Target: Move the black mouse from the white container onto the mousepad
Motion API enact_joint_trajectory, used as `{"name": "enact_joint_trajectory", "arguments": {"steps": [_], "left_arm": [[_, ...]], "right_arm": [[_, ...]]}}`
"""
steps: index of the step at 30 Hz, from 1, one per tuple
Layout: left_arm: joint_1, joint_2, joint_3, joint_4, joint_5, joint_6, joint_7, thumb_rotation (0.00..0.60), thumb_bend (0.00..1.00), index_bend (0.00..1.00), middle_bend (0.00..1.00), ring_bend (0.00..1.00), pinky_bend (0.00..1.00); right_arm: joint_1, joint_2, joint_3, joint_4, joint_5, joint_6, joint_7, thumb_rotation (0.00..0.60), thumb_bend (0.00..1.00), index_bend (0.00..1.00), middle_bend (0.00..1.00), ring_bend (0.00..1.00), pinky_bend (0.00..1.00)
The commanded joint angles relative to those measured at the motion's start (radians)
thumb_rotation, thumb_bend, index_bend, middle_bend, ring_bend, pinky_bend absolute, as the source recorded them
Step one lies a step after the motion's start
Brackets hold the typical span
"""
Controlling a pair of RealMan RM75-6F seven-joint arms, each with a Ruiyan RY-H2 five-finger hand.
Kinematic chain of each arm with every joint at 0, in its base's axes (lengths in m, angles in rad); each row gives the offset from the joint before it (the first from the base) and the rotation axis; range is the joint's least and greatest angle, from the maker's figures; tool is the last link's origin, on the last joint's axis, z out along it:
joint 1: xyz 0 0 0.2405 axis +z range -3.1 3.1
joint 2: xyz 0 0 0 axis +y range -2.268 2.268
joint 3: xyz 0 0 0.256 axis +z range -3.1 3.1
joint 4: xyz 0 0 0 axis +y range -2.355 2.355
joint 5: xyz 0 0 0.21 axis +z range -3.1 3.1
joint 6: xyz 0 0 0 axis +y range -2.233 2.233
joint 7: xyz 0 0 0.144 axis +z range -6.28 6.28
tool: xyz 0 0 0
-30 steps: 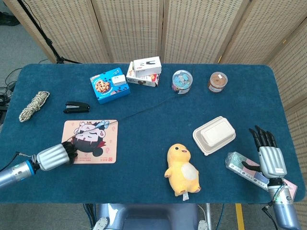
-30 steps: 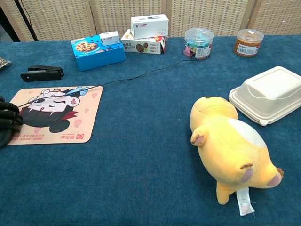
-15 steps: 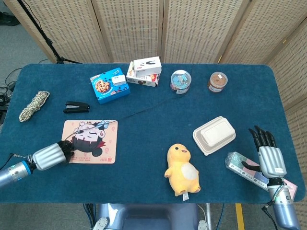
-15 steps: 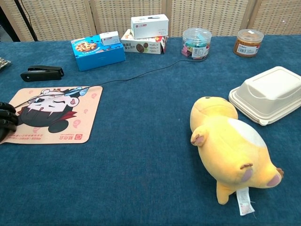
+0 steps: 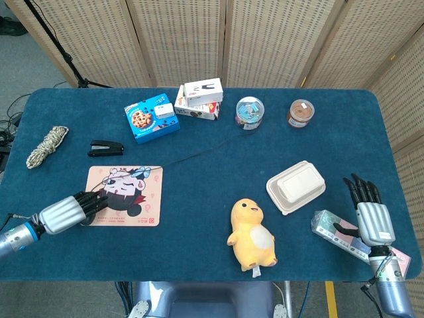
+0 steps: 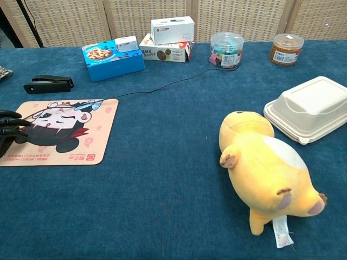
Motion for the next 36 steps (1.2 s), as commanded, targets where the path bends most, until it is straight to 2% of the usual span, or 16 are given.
{"name": "enact_joint_trajectory", "arguments": {"steps": [1,8,12,14,17,20,24,32,36], "left_arm": [[0.005,0.001,-0.009,-0.001,-0.009,0.015,-0.01,0.6,0.22,0.0,0.0,0.0,0.26],[0.014,0.003,-0.028,-0.004,-0.029,0.046,-0.042,0.599,0.21,0.0,0.0,0.0,0.26],[0.023,0.021,-0.052,-0.012,-0.052,0.116,-0.086,0.5,0.17,0.0,0.0,0.0,0.26],[0.024,0.026,-0.073,-0.002,-0.071,0.175,-0.062,0.513,0.12,0.0,0.0,0.0,0.26],[0.029,0.033,-0.097,0.004,-0.093,0.237,-0.023,0.574,0.1,0.0,0.0,0.0,0.26],[0.035,0.038,-0.11,0.006,-0.106,0.244,0.004,0.586,0.11,0.0,0.0,0.0,0.26],[0.032,0.047,-0.16,-0.007,-0.157,0.261,0.0,0.6,0.12,0.0,0.0,0.0,0.26],[0.033,0.079,-0.308,-0.066,-0.302,0.349,-0.185,0.6,0.12,0.0,0.0,0.0,0.26],[0.067,0.095,-0.326,-0.146,-0.328,0.296,-0.308,0.597,0.11,0.0,0.0,0.0,0.2]], "right_arm": [[0.0,0.0,0.0,0.0,0.0,0.0,0.0,0.6,0.0,0.0,0.0,0.0,0.0],[-0.002,0.003,0.0,-0.007,-0.003,0.005,0.001,0.6,0.0,0.0,0.0,0.0,0.0],[-0.004,0.007,-0.002,-0.015,-0.008,0.009,0.004,0.6,0.0,0.0,0.0,0.0,0.0],[-0.005,0.01,-0.003,-0.021,-0.012,0.01,0.008,0.6,0.0,0.0,0.0,0.0,0.0],[-0.008,0.018,-0.004,-0.033,-0.02,0.017,0.017,0.6,0.0,0.0,0.0,0.0,0.0],[-0.011,0.026,-0.005,-0.043,-0.029,0.026,0.027,0.6,0.0,0.0,0.0,0.0,0.0],[-0.013,0.034,-0.008,-0.054,-0.039,0.03,0.037,0.6,0.0,0.0,0.0,0.0,0.0],[-0.022,0.053,-0.018,-0.083,-0.072,0.055,0.052,0.6,0.0,0.0,0.0,0.0,0.0],[-0.027,0.064,-0.022,-0.097,-0.086,0.066,0.063,0.6,0.0,0.0,0.0,0.0,0.0]]}}
